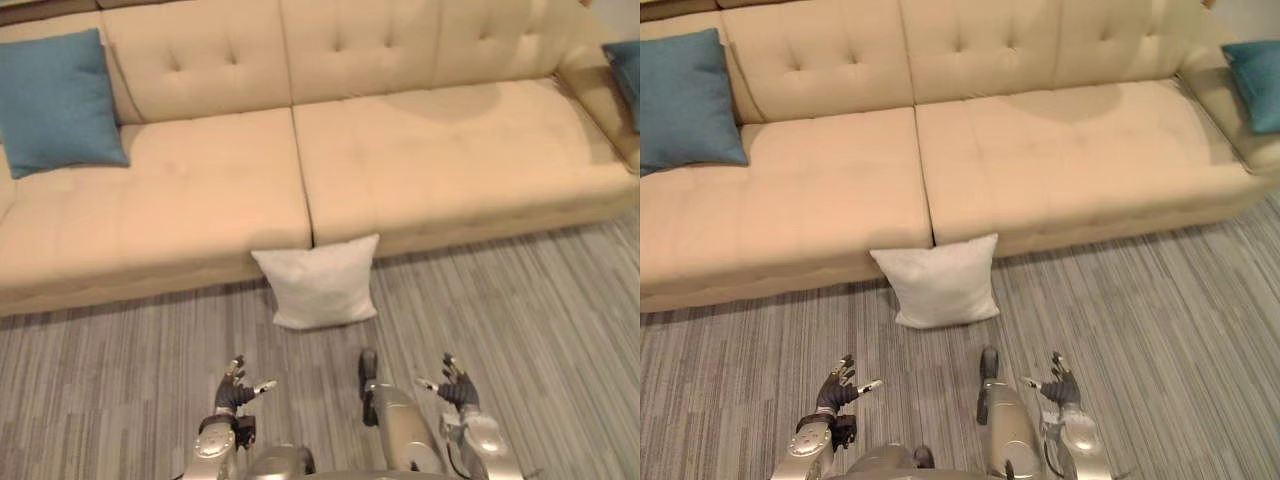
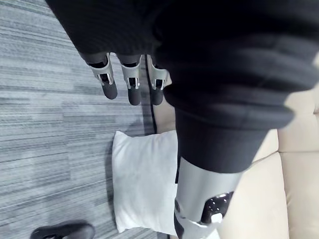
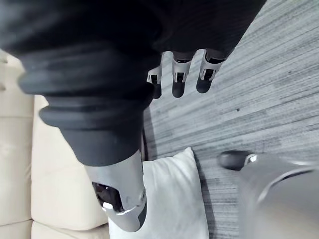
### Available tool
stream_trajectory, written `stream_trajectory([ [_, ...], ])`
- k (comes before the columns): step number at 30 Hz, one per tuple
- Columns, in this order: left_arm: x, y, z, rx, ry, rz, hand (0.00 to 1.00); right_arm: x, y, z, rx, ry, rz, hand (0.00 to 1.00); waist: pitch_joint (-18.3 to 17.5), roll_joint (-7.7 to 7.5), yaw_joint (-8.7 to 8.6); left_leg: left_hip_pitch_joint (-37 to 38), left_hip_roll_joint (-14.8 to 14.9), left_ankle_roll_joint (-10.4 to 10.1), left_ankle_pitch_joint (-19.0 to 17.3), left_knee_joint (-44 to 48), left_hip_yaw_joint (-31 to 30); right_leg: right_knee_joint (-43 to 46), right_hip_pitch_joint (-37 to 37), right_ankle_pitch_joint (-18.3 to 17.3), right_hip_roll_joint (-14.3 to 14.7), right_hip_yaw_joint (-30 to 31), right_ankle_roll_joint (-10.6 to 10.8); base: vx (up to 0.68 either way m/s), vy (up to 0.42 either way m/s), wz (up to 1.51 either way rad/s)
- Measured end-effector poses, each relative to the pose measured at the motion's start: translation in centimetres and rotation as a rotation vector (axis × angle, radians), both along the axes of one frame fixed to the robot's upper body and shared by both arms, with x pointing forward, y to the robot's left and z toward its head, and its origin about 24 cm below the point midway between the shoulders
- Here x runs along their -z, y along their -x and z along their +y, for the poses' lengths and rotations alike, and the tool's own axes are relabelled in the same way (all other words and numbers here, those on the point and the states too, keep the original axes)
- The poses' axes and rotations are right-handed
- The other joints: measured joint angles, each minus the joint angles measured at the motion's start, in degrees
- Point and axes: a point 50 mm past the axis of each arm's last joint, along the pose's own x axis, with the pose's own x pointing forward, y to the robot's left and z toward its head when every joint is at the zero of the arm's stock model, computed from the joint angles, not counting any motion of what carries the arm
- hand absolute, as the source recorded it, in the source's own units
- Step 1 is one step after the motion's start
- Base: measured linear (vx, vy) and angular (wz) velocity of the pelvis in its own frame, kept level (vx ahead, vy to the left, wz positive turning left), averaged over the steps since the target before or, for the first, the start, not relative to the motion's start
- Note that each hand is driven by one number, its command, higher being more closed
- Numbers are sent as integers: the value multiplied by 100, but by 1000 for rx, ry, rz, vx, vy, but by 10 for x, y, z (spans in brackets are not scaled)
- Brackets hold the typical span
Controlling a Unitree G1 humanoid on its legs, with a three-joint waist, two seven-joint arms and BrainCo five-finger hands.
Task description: Pick up cushions and gather them together orderly.
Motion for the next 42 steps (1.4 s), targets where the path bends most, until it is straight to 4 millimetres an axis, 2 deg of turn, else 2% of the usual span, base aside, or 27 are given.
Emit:
stream_trajectory([
  [1,2,2,-1,-3,3,9,0,-1,-1,1,-1,-2,-8,0,22,30,-62,-341,214,-148,302,1034,41,77,293,-283,14,-187,-69,480,-213,64],
  [2,2,2,-1,-2,3,12,0,-1,-1,1,-1,-2,-8,0,24,32,-73,-440,276,-163,431,1336,61,55,389,-325,22,-224,-89,365,-167,48],
  [3,2,3,-2,-1,3,13,0,-1,-1,2,1,-5,-8,0,29,25,-42,-655,494,-179,390,1945,152,-48,637,-393,60,-276,-133,422,-193,23],
  [4,2,3,-4,-1,9,12,0,-3,-2,6,9,-14,-26,0,38,15,85,-965,852,27,264,2693,571,-338,1157,-488,152,-348,-193,467,-188,22],
  [5,2,2,-8,-3,21,6,0,-7,-4,1,37,-7,-48,0,32,6,126,-1203,969,206,157,2651,805,-601,1507,-491,156,-434,-195,353,-125,19],
  [7,1,0,-12,-3,35,-3,0,-10,-9,-1,49,-1,-71,0,25,40,175,-1552,944,266,121,1951,999,-853,1776,-490,147,-428,-193,296,-36,2],
  [9,2,1,-12,-7,34,2,0,-10,-12,-3,56,1,-72,0,22,57,246,-1749,801,222,150,863,910,-940,1852,-517,134,-355,-147,250,56,-20],
  [10,2,2,-12,-9,35,6,0,-9,-9,-7,76,5,-61,0,4,107,256,-1760,632,69,446,-71,649,-912,1904,-607,140,-309,-2,190,99,-18],
  [11,3,3,-12,-10,37,7,0,-8,-8,-8,81,11,-54,0,-4,161,256,-1760,593,103,802,-351,567,-861,1910,-663,175,-285,77,220,149,-29],
  [12,3,2,-10,-15,31,11,0,-5,-6,-8,89,14,-35,0,30,140,281,-1698,525,264,1048,-350,513,-721,1912,-763,133,-173,168,168,143,-18],
  [13,3,3,-7,-28,28,14,0,-4,-3,-8,93,14,-27,0,0,79,282,-1644,423,289,1030,-435,527,-705,1907,-824,13,-115,263,157,140,-11],
  [16,5,7,1,-53,11,29,0,-3,-2,-7,78,30,-16,0,25,35,297,-1644,235,435,931,-465,679,-452,1724,-983,-170,6,422,94,125,-6],
  [18,4,4,9,-65,-21,27,0,-6,-12,-5,61,42,-35,0,122,-1,347,-1835,188,497,828,-281,749,-153,1429,-1109,-253,91,473,14,81,-18],
  [21,-11,-22,24,-127,-31,-56,0,-19,-38,-4,72,59,-109,0,432,-18,432,-2617,315,587,614,416,813,433,665,-1211,-271,209,493,-79,67,-14],
  [25,-36,-61,35,-178,-27,-191,0,-40,-69,-1,72,67,-209,0,854,-94,439,-3492,491,636,276,1218,825,1135,-196,-1399,-260,257,495,-142,38,-10],
  [27,-57,-89,37,-218,-2,-288,0,-57,-92,-2,78,83,-280,0,995,-99,429,-4286,571,713,177,1688,824,1559,-994,-1446,-256,311,500,-184,32,-13],
  [29,-74,-109,37,-233,12,-360,0,-72,-108,-3,83,92,-334,0,1128,-97,427,-4748,612,755,152,1933,805,1779,-1446,-1446,-256,340,500,-128,34,-9],
  [31,-110,-143,39,-286,56,-497,0,-107,-143,-2,104,97,-460,0,1398,-103,413,-5574,706,831,129,2362,784,2174,-2262,-1446,-240,373,499,-121,19,-10],
  [32,-115,-147,40,-293,65,-516,0,-114,-148,-2,105,98,-481,0,1410,-105,412,-5707,710,847,138,2410,778,2250,-2395,-1446,-241,374,499,-93,8,-4],
  [34,-154,-175,41,-345,121,-643,0,-157,-180,-2,108,116,-607,0,1514,-102,422,-6610,786,860,141,2876,772,2741,-3316,-1486,-241,422,487,-80,4,-6],
  [35,-162,-180,41,-358,138,-669,0,-168,-187,-1,110,116,-640,0,1516,-103,419,-6803,799,862,142,2974,769,2861,-3519,-1500,-246,431,491,-74,-5,-3],
  [37,-188,-195,40,-378,173,-746,0,-207,-210,1,119,102,-738,0,1531,-95,441,-7398,907,867,145,3335,784,3252,-4119,-1534,-245,430,476,-88,-31,-1],
  [38,-203,-202,37,-376,198,-791,0,-232,-220,5,120,95,-805,0,1531,-94,445,-7698,961,869,145,3523,789,3469,-4433,-1555,-245,430,457,-94,-41,-2],
  [39,-208,-205,35,-374,208,-806,0,-242,-224,7,118,90,-831,0,1531,-94,444,-7805,978,871,144,3584,789,3536,-4540,-1576,-245,431,458,-113,-40,3],
  [41,-234,-217,26,-351,243,-873,0,-278,-236,15,125,54,-917,0,1530,-93,434,-8235,1012,910,121,3827,762,3858,-5019,-1610,-252,451,435,-131,-43,3],
  [42,-239,-219,25,-348,251,-887,0,-284,-238,17,126,49,-931,0,1530,-92,434,-8328,1031,910,121,3875,760,3914,-5114,-1610,-249,452,435,-151,-50,-2],
])
